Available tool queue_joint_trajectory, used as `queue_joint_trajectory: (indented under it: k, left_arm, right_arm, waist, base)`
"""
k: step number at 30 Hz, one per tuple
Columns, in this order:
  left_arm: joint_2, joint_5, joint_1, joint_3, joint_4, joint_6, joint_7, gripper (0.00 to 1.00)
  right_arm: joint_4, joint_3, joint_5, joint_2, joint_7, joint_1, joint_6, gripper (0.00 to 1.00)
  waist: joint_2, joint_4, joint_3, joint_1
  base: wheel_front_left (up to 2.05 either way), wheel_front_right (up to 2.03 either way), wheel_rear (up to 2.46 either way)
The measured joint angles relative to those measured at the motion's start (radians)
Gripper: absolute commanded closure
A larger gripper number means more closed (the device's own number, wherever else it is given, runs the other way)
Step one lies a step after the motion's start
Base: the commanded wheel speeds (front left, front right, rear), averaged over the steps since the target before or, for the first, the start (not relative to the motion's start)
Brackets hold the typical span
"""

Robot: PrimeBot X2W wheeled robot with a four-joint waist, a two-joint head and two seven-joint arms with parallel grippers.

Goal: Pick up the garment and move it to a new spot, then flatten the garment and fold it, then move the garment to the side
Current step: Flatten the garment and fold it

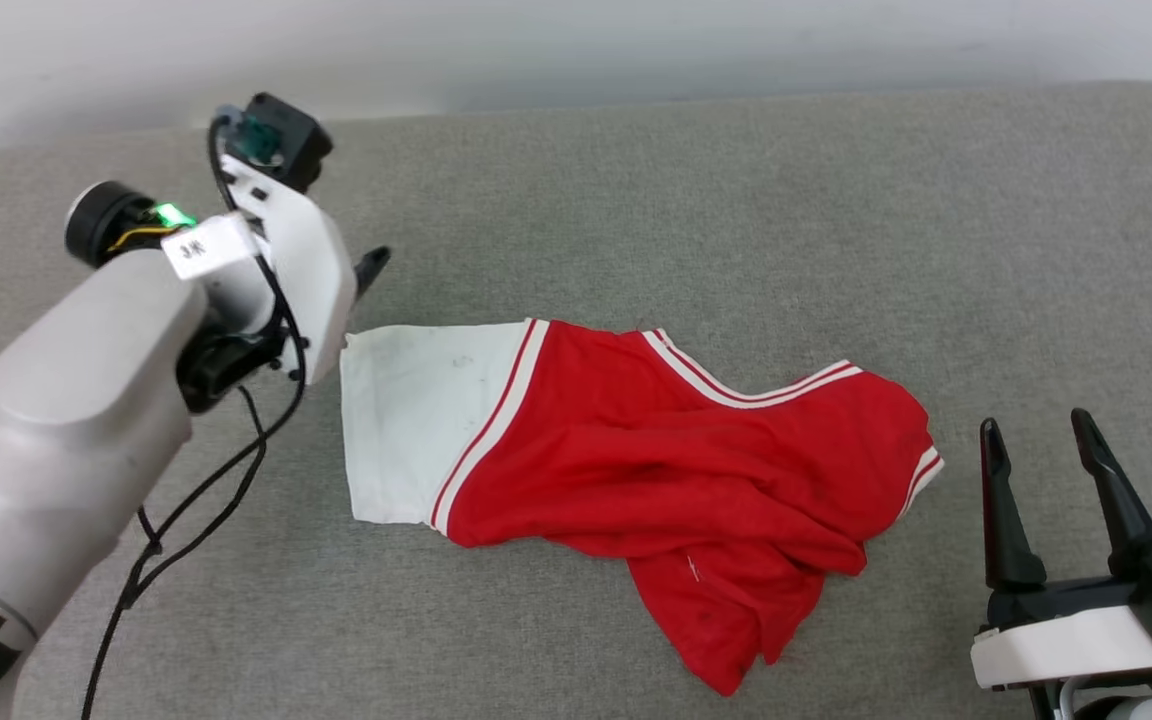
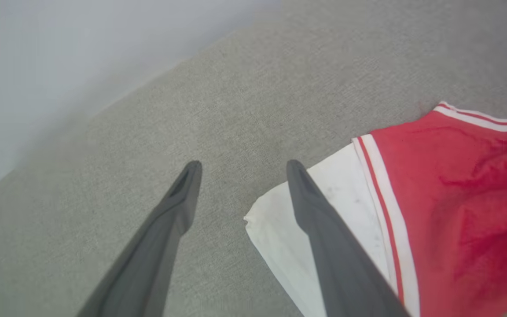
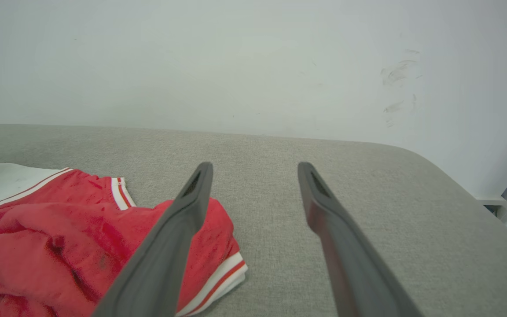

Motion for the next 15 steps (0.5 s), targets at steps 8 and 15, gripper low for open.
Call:
queue_joint_trajectory:
  k: [8, 15]
  left_arm:
    - [0.007, -0.151, 0.036, 0.005, 0.141, -0.01, 0.217, 0.0]
    - [0.007, -0.179, 0.063, -0.015, 0.191, -0.015, 0.258, 1.0]
  right_arm:
    - [-0.004, 0.012, 0.0, 0.0, 0.0, -0.05, 0.0, 0.0]
    - [-0.006, -0.002, 0.007, 0.0, 0.0, -0.061, 0.0, 0.0]
  waist:
    - [0.0, -0.05, 0.086, 0.0]
    - [0.0, -0.086, 0.116, 0.0]
  base:
    - [0.0, 0.0, 0.0]
    - [0.0, 0.0, 0.0]
